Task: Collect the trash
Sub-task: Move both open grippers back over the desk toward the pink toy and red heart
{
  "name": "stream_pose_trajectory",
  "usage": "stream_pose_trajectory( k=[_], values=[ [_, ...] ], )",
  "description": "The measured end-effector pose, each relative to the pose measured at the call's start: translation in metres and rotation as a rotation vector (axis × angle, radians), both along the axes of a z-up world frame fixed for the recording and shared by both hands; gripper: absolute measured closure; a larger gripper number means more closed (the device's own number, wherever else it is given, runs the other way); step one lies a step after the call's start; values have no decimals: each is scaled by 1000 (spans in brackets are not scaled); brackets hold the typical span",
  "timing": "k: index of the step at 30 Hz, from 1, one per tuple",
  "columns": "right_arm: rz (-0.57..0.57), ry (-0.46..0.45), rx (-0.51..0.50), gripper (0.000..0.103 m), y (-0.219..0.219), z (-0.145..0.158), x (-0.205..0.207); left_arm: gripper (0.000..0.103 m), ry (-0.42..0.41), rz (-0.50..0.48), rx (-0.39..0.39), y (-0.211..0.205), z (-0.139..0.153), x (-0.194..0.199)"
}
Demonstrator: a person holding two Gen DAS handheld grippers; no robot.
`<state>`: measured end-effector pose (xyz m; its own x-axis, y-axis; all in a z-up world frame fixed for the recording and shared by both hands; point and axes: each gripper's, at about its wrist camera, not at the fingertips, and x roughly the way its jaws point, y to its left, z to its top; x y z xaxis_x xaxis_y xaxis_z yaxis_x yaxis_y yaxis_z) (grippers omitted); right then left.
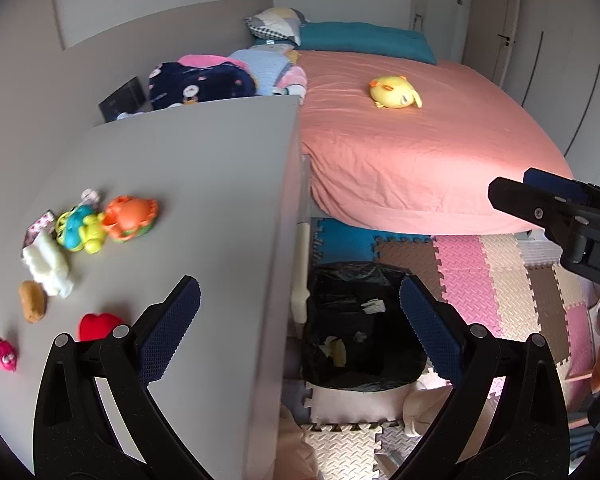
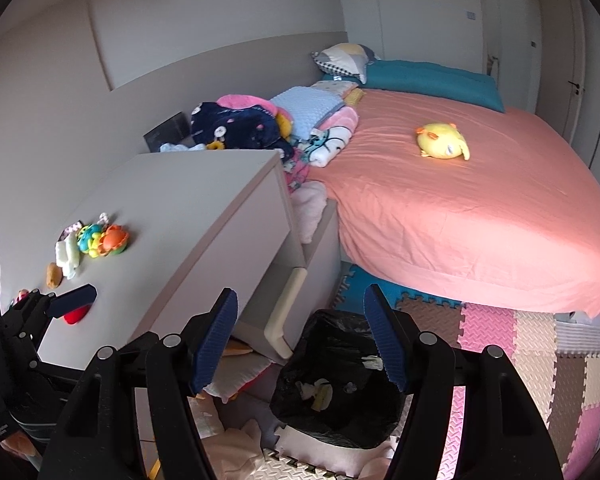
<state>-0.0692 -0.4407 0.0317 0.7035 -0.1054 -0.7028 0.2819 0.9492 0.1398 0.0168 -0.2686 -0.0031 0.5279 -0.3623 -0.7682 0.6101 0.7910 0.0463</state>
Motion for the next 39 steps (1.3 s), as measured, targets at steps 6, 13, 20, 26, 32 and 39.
stream_pose_trajectory(
  k=[6,13,20,26,32,39],
  values=[
    [42,8,-5,36,27,-4,10,6,-2,39,3,30,0,3],
    [94,9,-8,35,57,-4,21,6,0,87,-2,61,1,6],
    [166,11,-12,32,93,-7,31,6,-6,153,-4,97,3,11],
    [229,3,-1,27,123,-7,38,6,-9,219,-1,135,4,17],
    [283,8,-6,27,154,-10,46,6,-6,279,-6,169,2,20],
    [339,20,-10,27,184,-17,57,6,-15,321,12,200,1,22]
  ],
)
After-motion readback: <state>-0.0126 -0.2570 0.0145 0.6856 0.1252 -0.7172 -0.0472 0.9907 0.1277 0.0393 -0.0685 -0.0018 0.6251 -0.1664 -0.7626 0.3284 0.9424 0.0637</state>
